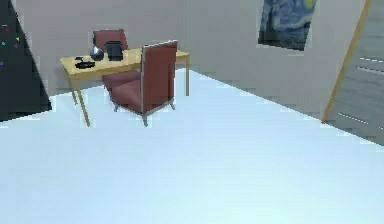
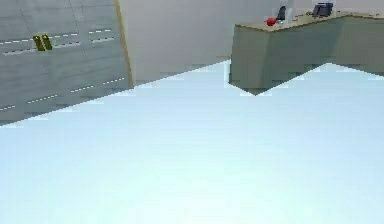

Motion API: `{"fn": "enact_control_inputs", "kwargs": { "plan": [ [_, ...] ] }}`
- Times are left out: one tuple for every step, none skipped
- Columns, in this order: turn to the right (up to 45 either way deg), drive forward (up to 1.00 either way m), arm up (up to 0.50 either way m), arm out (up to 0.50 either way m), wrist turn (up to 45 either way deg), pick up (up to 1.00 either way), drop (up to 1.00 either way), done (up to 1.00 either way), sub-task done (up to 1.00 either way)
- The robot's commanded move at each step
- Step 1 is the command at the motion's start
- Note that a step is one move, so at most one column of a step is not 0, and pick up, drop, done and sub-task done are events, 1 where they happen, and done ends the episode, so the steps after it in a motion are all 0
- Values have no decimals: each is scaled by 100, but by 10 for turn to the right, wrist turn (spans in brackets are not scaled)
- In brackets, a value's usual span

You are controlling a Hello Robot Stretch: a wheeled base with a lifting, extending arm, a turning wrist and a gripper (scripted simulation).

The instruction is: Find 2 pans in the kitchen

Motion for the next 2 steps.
{"fn": "enact_control_inputs", "kwargs": {
  "plan": [
    [450, 0, 0, 0, 0, 0, 0, 0, 0],
    [60, 0, 0, 0, 0, 0, 0, 0, 0]
  ]
}}
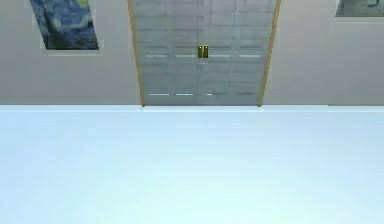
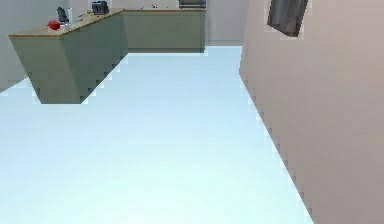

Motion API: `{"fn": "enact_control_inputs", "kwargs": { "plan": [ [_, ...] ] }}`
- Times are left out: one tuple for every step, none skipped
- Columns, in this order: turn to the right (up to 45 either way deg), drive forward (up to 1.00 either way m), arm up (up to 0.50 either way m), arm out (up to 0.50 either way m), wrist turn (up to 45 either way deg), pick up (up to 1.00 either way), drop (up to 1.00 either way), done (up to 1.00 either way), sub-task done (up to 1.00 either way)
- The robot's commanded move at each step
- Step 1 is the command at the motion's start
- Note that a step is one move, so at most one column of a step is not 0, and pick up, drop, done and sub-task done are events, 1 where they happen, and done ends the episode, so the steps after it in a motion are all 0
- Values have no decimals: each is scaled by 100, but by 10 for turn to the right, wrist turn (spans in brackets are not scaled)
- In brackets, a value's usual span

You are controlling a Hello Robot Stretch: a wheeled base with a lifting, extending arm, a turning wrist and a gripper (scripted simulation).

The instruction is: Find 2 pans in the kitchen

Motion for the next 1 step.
{"fn": "enact_control_inputs", "kwargs": {
  "plan": [
    [0, 5, 0, 0, 0, 0, 0, 0, 0]
  ]
}}
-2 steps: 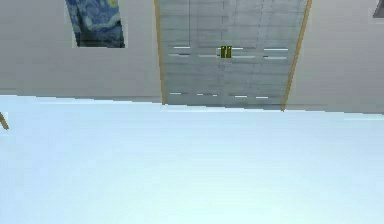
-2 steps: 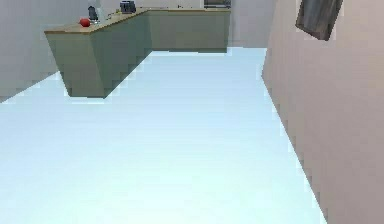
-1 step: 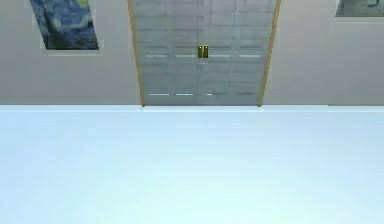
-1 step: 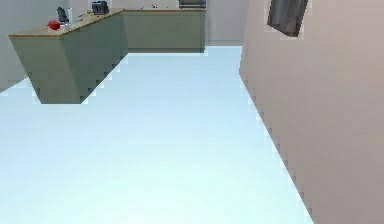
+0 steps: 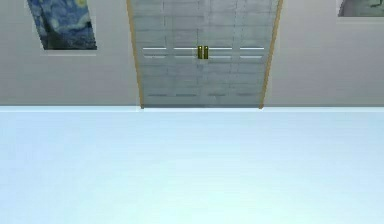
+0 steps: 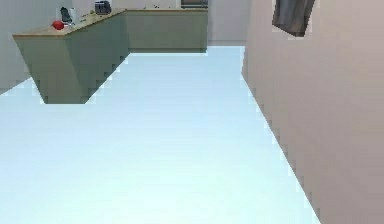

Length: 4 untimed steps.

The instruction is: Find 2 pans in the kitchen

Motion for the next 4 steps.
{"fn": "enact_control_inputs", "kwargs": {
  "plan": [
    [-450, 0, 0, 0, 0, 0, 0, 0, 0],
    [-240, 0, 0, 0, 0, 0, 0, 0, 0],
    [0, 5, 0, 0, 0, 0, 0, 0, 0],
    [-240, 0, 0, 0, 0, 0, 0, 0, 0]
  ]
}}
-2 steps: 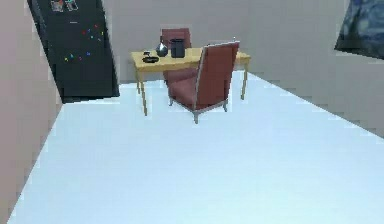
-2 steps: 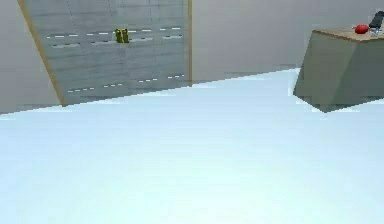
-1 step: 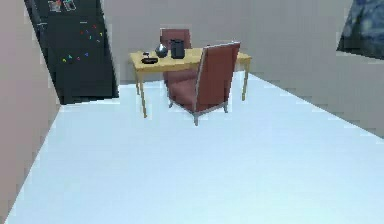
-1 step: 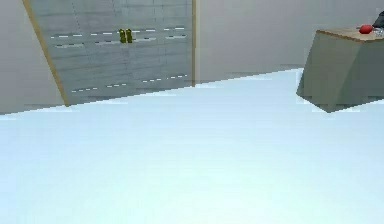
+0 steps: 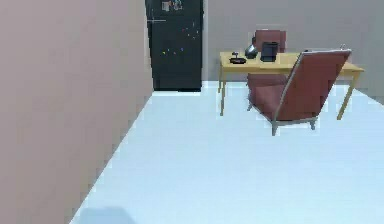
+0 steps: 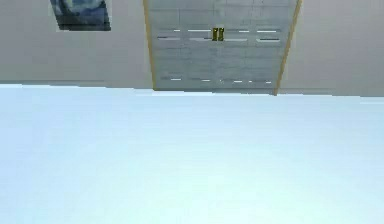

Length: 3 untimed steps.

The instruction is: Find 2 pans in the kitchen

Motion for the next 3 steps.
{"fn": "enact_control_inputs", "kwargs": {
  "plan": [
    [0, 100, 0, 0, 0, 0, 0, 0, 0],
    [0, 100, 0, 0, 0, 0, 0, 0, 0],
    [360, 0, 0, 0, 0, 0, 0, 0, 0]
  ]
}}
